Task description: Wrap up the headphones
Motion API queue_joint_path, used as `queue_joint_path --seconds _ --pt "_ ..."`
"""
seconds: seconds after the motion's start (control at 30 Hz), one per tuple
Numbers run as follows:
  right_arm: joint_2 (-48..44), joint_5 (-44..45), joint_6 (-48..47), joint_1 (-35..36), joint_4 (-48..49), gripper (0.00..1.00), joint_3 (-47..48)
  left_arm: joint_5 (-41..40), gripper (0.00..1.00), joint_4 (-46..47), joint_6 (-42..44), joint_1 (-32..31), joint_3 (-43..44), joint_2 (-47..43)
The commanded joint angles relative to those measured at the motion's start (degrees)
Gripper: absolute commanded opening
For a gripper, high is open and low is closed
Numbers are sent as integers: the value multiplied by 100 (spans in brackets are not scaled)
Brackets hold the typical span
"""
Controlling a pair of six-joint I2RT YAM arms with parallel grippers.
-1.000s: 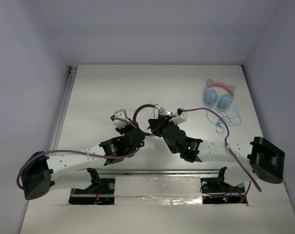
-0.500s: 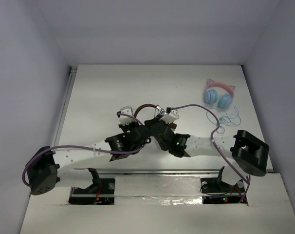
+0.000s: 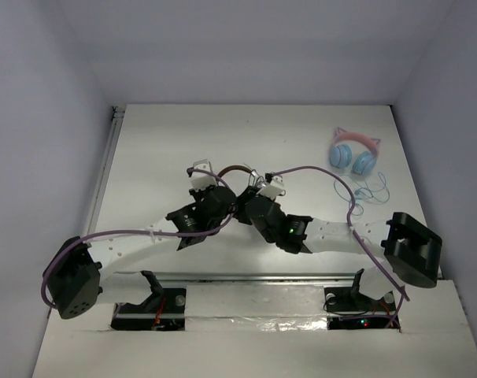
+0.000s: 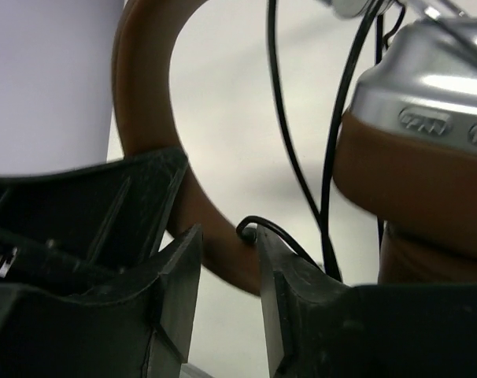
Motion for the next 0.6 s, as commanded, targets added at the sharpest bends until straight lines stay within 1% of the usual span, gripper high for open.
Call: queue_joint_path --seconds 0.0,0.13,0.23,0.27,0.3,0.4,0.47,0.53,0.57 --pt "-201 -304 -165 53 -547 41 237 296 0 734 29 146 425 -11" --pt "-280 -533 -174 53 -661 42 194 673 0 770 55 383 443 112" --pt "-412 -630 -183 53 -767 43 176 771 0 796 55 514 390 147" --pt "-464 -656 -183 53 -750 45 115 789 0 813 72 576 364 139" --pt "-578 -691 -200 53 -750 46 89 797 0 813 73 577 355 130" --pt "-772 -806 -244 53 -811 47 27 990 0 831 178 840 355 139" --pt "-1079 -990 -323 53 -829 48 -17 1131 0 849 239 902 363 165" --pt "-1360 -1122 -446 106 -855 55 -87 1227 0 866 336 1059 390 217" --pt "-1649 -1149 -525 106 -907 59 -114 1254 0 866 345 1060 407 235"
